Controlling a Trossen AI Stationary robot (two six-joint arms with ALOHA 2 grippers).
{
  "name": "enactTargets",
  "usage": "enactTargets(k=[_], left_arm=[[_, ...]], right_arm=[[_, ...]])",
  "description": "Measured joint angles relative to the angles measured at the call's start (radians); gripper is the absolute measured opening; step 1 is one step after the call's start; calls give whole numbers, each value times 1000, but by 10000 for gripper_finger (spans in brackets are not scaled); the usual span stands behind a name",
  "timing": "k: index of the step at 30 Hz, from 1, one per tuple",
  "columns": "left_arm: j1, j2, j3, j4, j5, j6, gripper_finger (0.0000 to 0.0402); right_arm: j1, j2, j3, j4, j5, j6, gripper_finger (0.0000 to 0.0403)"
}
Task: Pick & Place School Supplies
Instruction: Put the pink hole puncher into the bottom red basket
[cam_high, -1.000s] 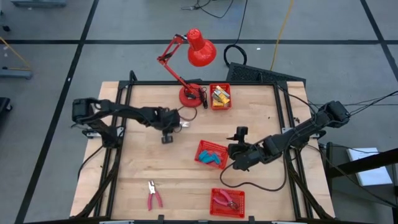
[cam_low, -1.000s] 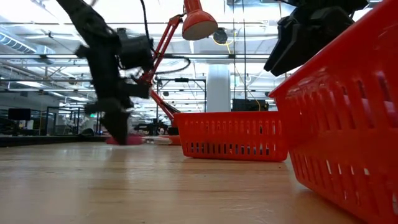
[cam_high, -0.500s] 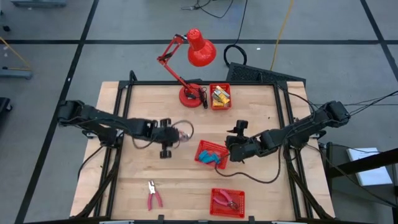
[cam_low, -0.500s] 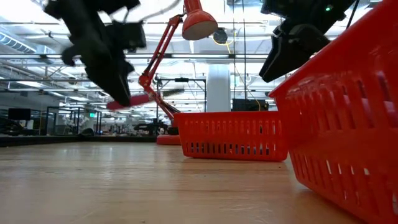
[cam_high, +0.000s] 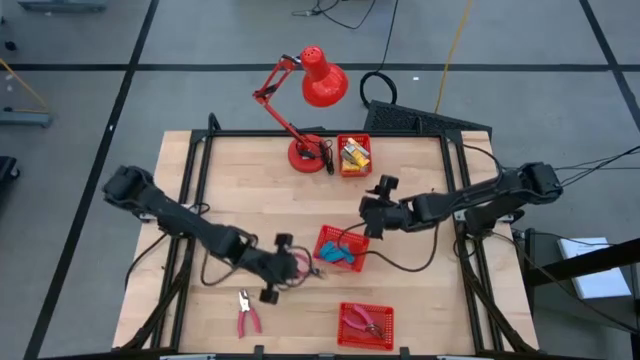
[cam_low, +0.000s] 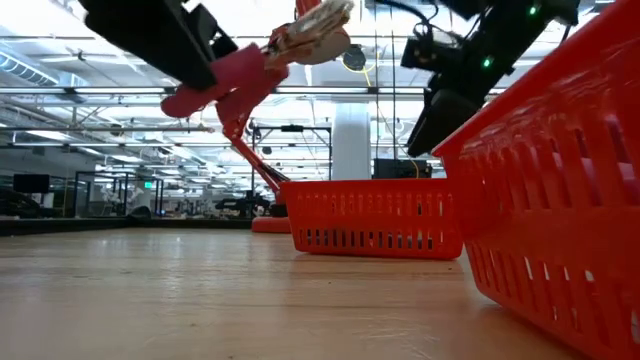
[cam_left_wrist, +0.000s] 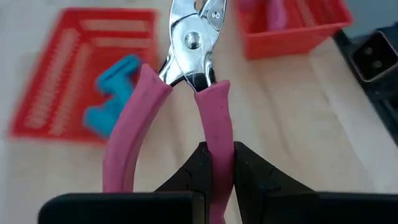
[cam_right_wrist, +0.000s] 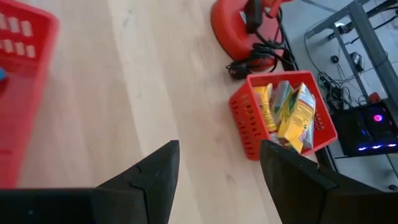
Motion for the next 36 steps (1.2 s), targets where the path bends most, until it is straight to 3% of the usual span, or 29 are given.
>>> enactTargets(k=[10, 19, 25, 36], left_arm=[[-30, 300, 353, -122, 80, 169, 39], [-30, 435, 637, -208, 95, 290, 39], [-31, 513, 730, -197, 170, 323, 39], [-1, 591, 749, -26, 368, 359, 39]], right_arm=[[-50, -17, -58, 82, 3, -45, 210], [-80, -25, -58, 87, 3, -45, 210], [-93, -24, -58, 85, 3, -45, 210], [-94, -24, -58, 77, 2, -39, 210]])
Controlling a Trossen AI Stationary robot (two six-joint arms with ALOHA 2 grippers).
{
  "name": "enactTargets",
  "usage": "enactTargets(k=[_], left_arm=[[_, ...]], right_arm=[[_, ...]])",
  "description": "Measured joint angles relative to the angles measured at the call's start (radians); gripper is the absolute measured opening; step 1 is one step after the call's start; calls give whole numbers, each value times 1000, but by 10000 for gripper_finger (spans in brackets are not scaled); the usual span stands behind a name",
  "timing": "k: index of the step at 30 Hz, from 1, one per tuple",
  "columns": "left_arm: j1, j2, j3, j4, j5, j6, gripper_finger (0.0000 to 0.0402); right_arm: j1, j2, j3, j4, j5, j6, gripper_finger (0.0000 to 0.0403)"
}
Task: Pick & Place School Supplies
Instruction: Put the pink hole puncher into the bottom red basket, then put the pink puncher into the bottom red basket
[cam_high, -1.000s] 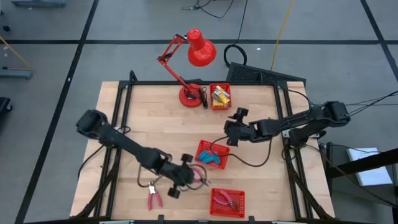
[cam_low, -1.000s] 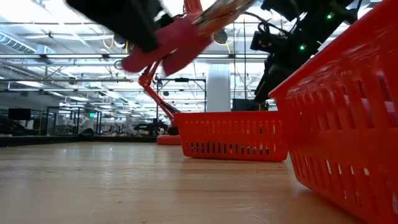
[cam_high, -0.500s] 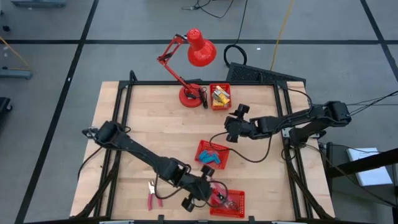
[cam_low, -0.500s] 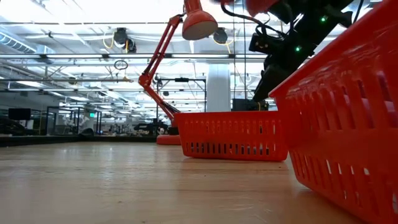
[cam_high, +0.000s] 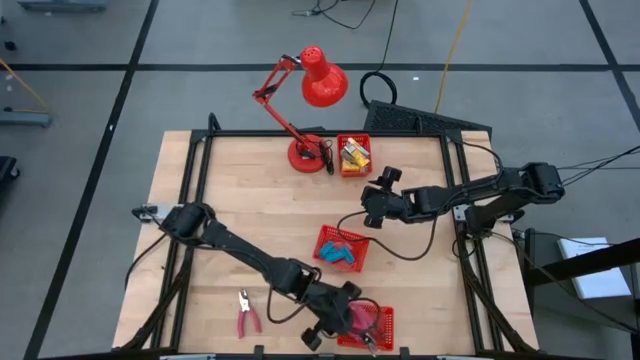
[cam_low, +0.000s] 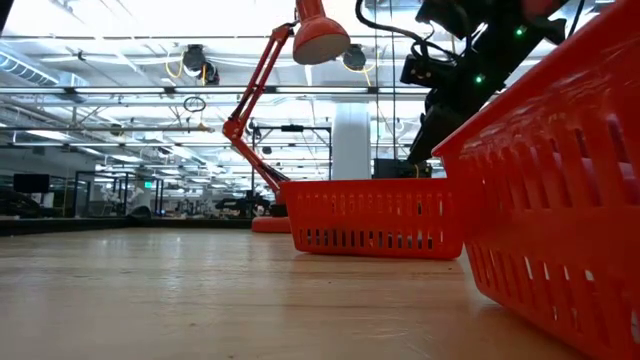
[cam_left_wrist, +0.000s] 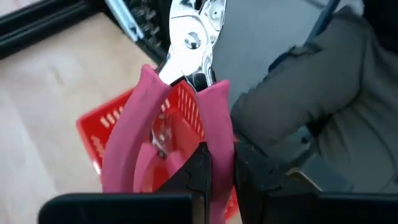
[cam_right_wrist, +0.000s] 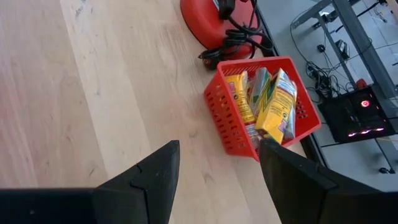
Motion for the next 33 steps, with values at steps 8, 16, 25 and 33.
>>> enactTargets(k=[8, 16, 25, 33], left_arm=[[32, 58, 0, 93, 103, -18, 39], [60, 92, -1, 104, 151, -67, 39], [66, 92, -1, 103, 153, -90, 168], [66, 70, -1, 90, 113, -67, 243]], right_arm=[[0, 0, 0, -7, -1, 20, 210], [2, 0, 0, -14, -3, 21, 210], [2, 0, 0, -17, -3, 29, 210], [2, 0, 0, -18, -3, 40, 210]])
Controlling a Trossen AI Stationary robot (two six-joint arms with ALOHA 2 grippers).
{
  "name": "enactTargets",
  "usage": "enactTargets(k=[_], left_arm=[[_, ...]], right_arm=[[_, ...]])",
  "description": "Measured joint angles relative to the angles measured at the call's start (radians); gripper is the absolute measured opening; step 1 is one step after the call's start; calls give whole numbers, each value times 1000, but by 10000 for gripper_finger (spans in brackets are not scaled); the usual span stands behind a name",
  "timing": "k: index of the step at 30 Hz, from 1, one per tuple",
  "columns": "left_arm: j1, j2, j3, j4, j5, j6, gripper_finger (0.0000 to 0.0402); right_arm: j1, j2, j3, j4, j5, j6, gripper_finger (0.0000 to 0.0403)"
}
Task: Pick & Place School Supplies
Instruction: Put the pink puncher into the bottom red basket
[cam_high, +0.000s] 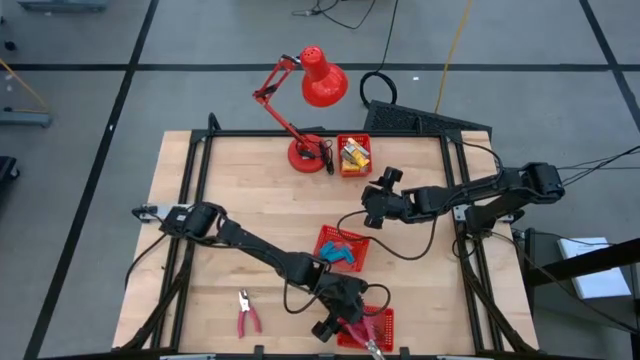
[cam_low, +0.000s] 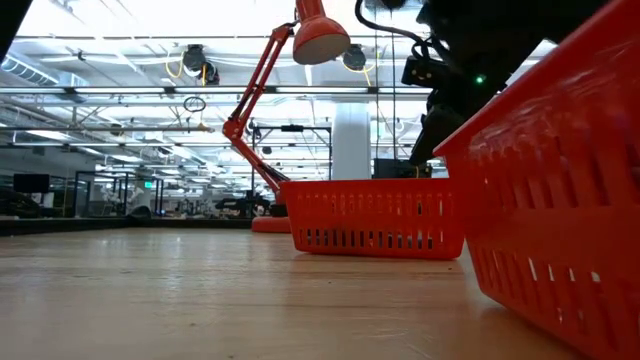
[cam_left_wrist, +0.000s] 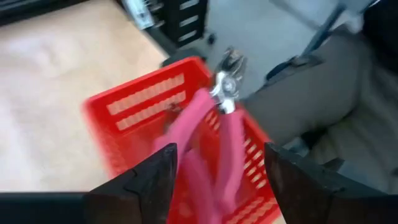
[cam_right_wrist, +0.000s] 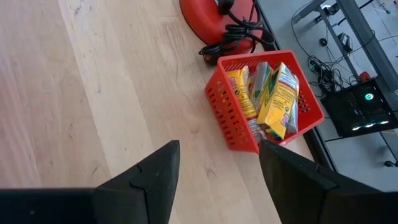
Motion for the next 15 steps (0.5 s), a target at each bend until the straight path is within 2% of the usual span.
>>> enactTargets(k=[10, 12, 15], left_arm=[[-2, -210, -9, -339, -357, 92, 247], [-3, -270, -42, -405, -451, 74, 248], [-3, -380, -165, -430, -533, 25, 248]], right_arm=[[14, 0, 0, 8, -1, -18, 210], [35, 0, 0, 34, 0, -39, 210], [84, 0, 0, 129, -1, -95, 210]])
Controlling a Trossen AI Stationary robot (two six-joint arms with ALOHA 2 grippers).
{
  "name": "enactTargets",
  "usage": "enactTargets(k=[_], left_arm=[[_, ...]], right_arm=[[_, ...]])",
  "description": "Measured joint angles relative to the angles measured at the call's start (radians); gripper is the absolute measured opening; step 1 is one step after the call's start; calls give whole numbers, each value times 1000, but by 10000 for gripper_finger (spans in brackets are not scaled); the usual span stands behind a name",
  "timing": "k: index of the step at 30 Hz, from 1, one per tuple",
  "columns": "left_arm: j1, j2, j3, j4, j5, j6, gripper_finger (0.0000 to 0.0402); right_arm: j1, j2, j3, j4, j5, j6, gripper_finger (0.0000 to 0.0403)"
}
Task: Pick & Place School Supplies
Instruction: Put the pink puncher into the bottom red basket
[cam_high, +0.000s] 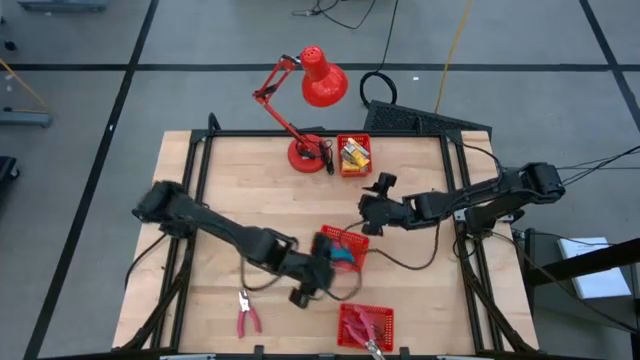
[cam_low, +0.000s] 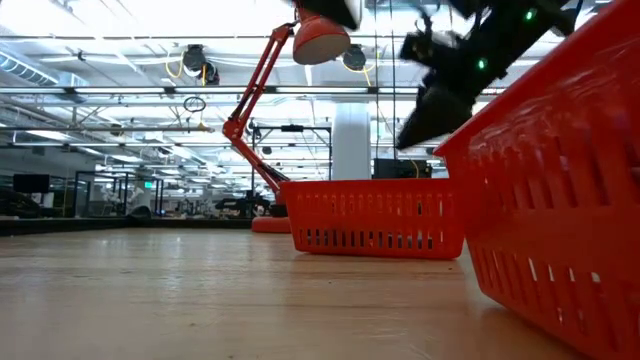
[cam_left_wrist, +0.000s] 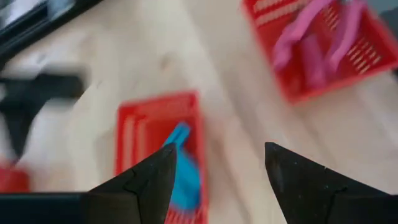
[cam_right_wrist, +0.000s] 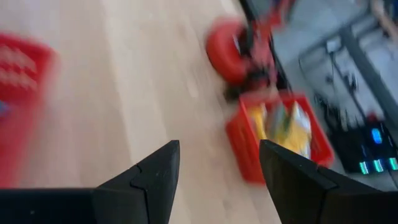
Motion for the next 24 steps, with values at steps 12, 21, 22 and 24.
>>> enactTargets(k=[12, 21, 22, 24], left_arm=[[-64, -638, -745, 145, -162, -410, 248], [-254, -751, -950, 135, -53, -735, 248], [-276, -746, -956, 133, -37, -768, 248], [-320, -735, -968, 124, 2, -829, 248]], right_arm=[[369, -19, 1, 344, 5, -79, 210], [566, -21, 1, 397, 92, 95, 210], [584, -21, 1, 401, 108, 105, 210], [615, -21, 5, 398, 141, 128, 210]])
